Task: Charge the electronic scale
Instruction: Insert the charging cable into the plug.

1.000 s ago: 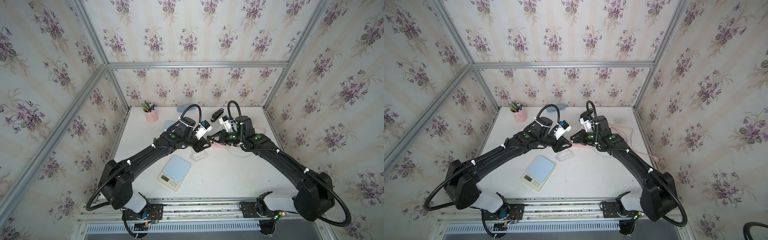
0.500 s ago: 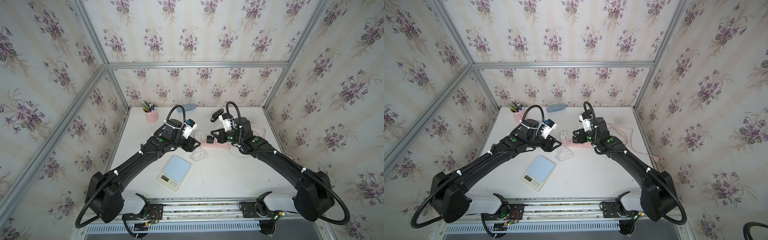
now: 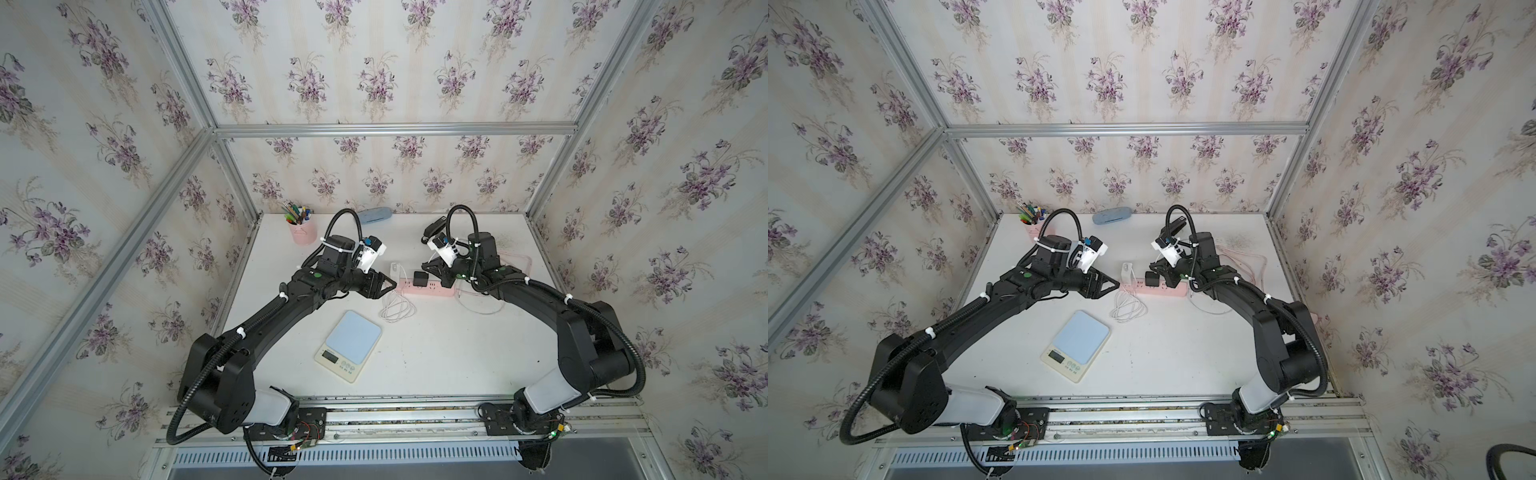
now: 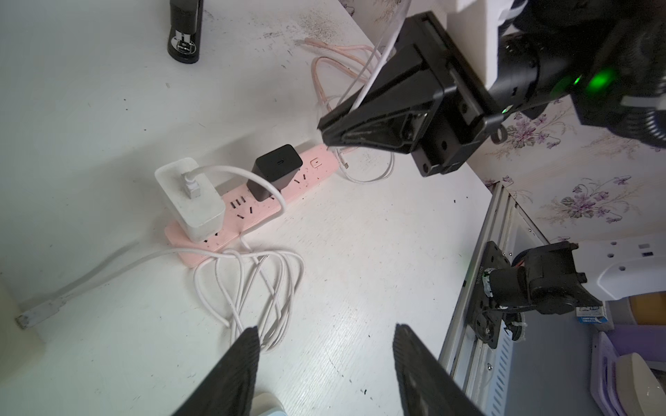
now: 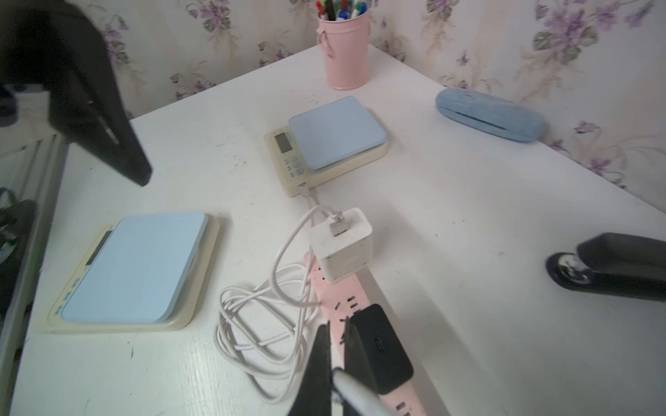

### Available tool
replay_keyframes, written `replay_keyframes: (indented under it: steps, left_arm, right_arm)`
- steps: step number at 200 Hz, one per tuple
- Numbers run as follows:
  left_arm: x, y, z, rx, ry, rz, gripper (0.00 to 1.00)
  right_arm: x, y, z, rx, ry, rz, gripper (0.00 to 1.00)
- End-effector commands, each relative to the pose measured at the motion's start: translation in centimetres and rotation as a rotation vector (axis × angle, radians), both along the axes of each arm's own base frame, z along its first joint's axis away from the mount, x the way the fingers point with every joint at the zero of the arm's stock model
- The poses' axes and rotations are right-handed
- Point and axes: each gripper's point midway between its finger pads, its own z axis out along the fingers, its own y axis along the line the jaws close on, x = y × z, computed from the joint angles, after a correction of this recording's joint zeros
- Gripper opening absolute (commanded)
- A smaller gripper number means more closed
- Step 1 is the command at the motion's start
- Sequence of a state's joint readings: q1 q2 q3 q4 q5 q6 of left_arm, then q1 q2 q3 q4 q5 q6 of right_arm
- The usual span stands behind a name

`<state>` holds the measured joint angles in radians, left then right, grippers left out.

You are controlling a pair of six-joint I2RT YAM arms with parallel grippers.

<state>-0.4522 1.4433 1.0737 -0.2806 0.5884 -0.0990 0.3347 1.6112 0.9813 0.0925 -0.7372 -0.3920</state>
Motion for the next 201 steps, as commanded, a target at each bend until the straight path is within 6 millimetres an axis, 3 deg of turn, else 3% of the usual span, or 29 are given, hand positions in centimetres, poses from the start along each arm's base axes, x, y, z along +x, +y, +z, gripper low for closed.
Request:
replay_keyframes:
  steps: [1, 57, 131, 201]
  left_arm:
    - [-0.1, -0.8, 0.0, -0.032, 0.02, -0.038, 0.61]
    - [-0.3, -0.9, -1.5, -0.026, 0.062, -0.043, 0.61]
    - [0.3, -1.1, -2.6, -0.028, 0.084, -0.018, 0.61]
    - [1.1, -1.7, -2.9, -0.026, 0.092, -0.006, 0.6]
  right_arm:
    - [-1.5, 1.9, 1.6, 0.106, -0.106, 0.231, 0.0]
    - [-0.9, 2.6, -1.1, 0.026, -0.12, 0.416, 0.0]
    - [1.3, 0.0, -3.9, -0.031, -0.149, 0.393, 0.0]
    - [2.5, -0.6, -6.3, -0.146, -0.097, 0.396, 0.0]
